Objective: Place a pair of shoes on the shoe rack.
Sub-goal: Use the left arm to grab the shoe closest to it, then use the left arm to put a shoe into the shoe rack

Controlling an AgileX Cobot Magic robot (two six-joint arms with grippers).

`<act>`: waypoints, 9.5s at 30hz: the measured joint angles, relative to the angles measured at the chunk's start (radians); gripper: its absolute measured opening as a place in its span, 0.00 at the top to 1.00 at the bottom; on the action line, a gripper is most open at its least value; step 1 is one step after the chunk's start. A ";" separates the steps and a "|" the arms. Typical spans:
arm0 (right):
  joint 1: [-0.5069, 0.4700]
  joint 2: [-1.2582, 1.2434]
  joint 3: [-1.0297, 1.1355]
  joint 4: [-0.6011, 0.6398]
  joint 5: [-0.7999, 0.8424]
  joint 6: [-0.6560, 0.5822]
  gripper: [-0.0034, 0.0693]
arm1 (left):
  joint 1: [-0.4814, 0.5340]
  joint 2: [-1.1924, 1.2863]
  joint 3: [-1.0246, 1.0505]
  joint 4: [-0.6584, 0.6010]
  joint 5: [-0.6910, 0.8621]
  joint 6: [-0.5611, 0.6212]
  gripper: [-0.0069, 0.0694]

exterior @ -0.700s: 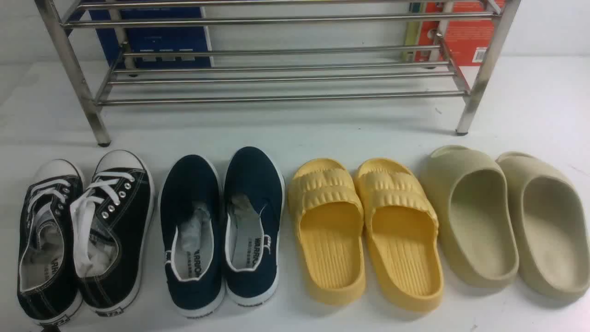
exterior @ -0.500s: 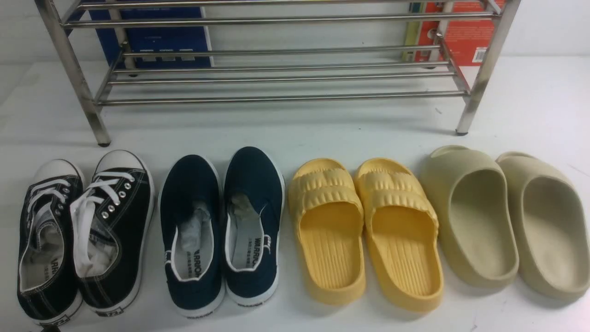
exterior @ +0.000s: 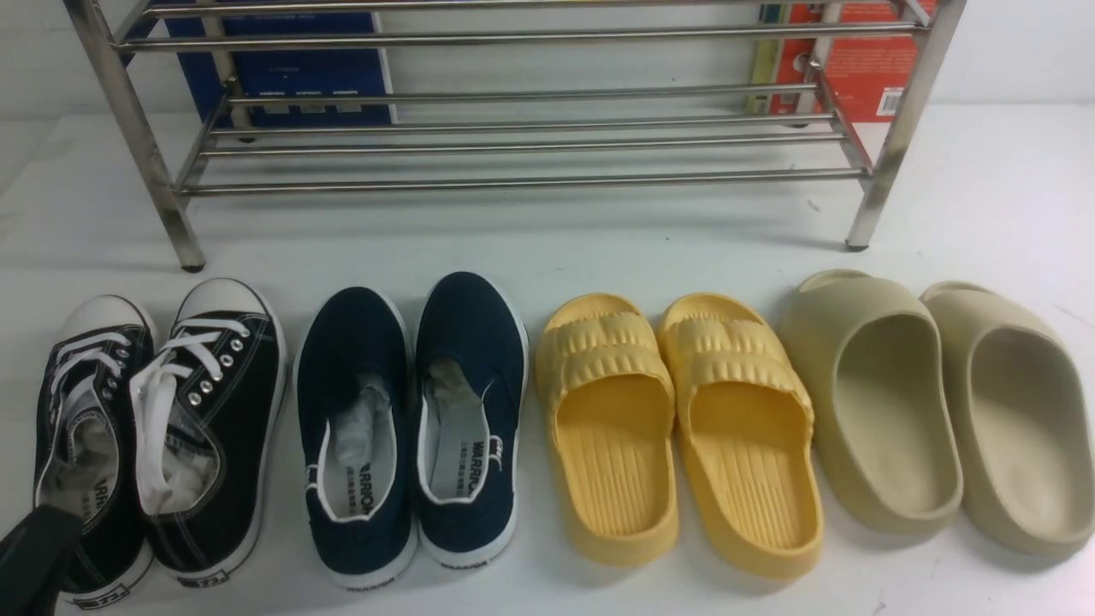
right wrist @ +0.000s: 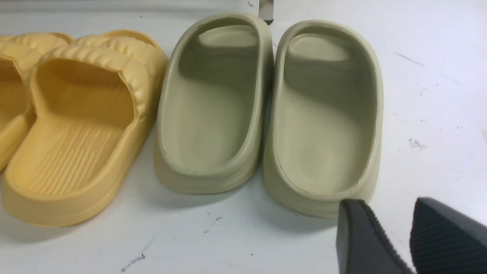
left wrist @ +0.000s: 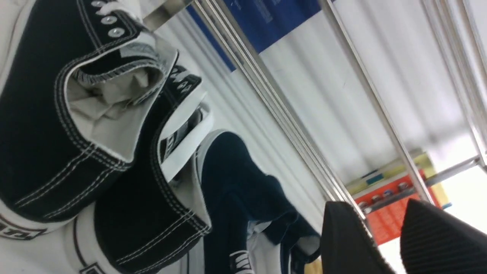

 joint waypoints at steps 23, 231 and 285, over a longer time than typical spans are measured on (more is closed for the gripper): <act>0.000 0.000 0.000 0.000 0.000 0.000 0.62 | 0.000 1.037 -0.868 0.484 0.769 0.229 0.93; 0.000 0.000 0.000 0.000 0.000 0.000 0.62 | -0.070 2.073 -1.820 0.788 0.614 0.000 0.85; 0.000 0.000 0.000 0.000 0.000 0.000 0.62 | -0.071 1.820 -1.354 0.478 0.434 0.358 0.93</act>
